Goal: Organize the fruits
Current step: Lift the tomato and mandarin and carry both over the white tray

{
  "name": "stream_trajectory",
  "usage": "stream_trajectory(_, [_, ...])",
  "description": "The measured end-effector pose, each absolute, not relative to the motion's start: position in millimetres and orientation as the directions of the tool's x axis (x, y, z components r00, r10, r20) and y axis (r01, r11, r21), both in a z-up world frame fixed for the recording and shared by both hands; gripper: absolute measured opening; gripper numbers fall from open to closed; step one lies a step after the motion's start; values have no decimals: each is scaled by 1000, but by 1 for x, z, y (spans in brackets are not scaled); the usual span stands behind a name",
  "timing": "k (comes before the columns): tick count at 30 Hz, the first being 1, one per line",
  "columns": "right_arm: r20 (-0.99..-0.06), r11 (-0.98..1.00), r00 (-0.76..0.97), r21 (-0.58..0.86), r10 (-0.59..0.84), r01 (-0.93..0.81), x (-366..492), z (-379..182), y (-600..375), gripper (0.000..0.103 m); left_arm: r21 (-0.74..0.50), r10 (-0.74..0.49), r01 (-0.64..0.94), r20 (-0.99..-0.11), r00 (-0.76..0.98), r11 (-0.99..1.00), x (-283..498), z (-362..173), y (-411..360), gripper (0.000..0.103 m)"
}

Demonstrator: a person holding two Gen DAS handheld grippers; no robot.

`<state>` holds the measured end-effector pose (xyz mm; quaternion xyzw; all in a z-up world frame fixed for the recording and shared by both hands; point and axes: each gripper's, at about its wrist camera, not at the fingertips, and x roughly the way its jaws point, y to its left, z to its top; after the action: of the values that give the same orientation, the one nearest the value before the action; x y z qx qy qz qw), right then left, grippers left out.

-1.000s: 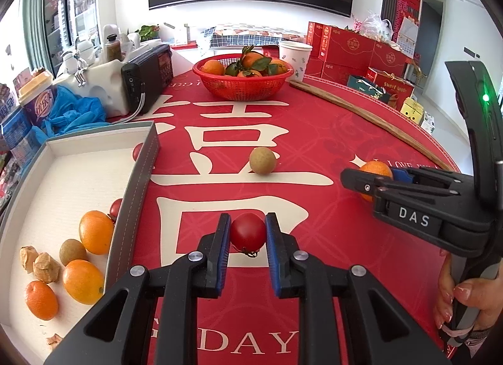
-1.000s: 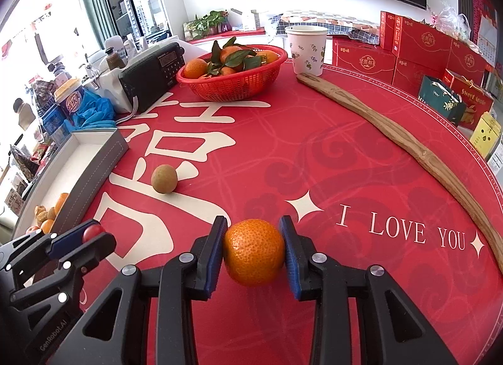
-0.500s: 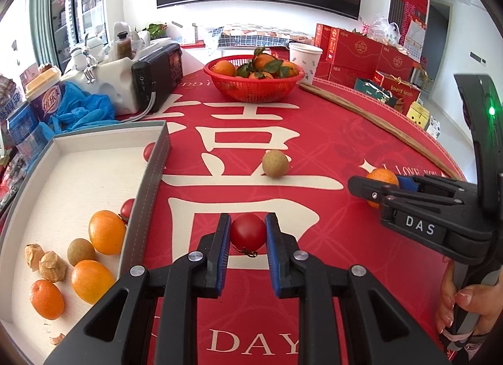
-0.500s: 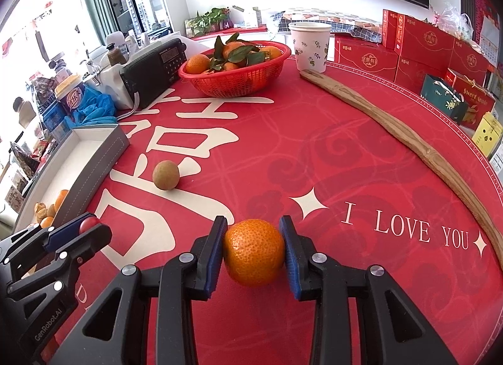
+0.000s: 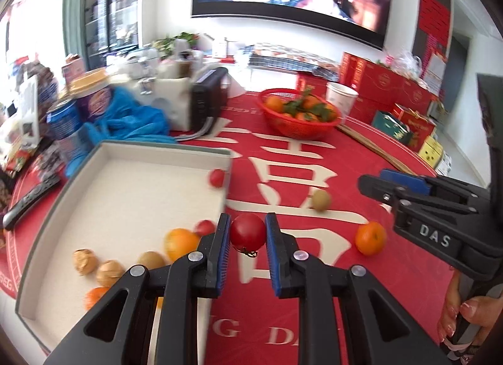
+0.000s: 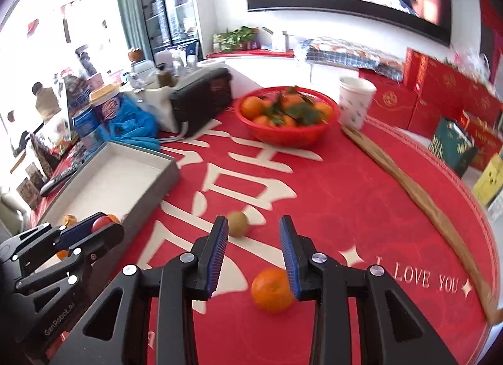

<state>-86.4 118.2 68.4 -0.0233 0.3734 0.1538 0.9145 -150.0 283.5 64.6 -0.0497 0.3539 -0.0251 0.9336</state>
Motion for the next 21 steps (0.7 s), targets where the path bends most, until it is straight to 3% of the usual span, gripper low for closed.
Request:
stream_trajectory(2, [-697,950,673,37,247,-310,-86,68,127,38,-113,-69,-9,-662,746,994,-150,63,293,24])
stream_trajectory(4, [-717,955,662,17,218,-296,-84,60,126,94,-118,-63,-21,-668,741,993,-150,62,299,24])
stream_trajectory(5, [-721,957,661,14,210,-289,-84,56,124,96,-117,-60,-26,-671,739,993,-150,61,300,24])
stream_trajectory(14, [-779,954,613,-64,135,-292,-90,9,122,94,-99,-34,-47,-684,729,994,-146,55,297,24])
stream_trajectory(15, [-780,955,612,-66,131,-289,-88,6,122,82,-95,-29,-50,-685,728,994,-146,54,297,24])
stream_trajectory(17, [-783,957,599,-18,167,-290,-81,1,120,71,-92,-21,-59,-692,722,994,-144,52,299,24])
stream_trajectory(19, [-780,960,603,-6,170,-279,-78,4,118,41,-92,-14,-71,-698,716,993,-142,50,302,24])
stream_trajectory(21, [-782,962,599,2,172,-274,-76,5,119,38,-95,-8,-83,-705,709,992,-141,48,306,24])
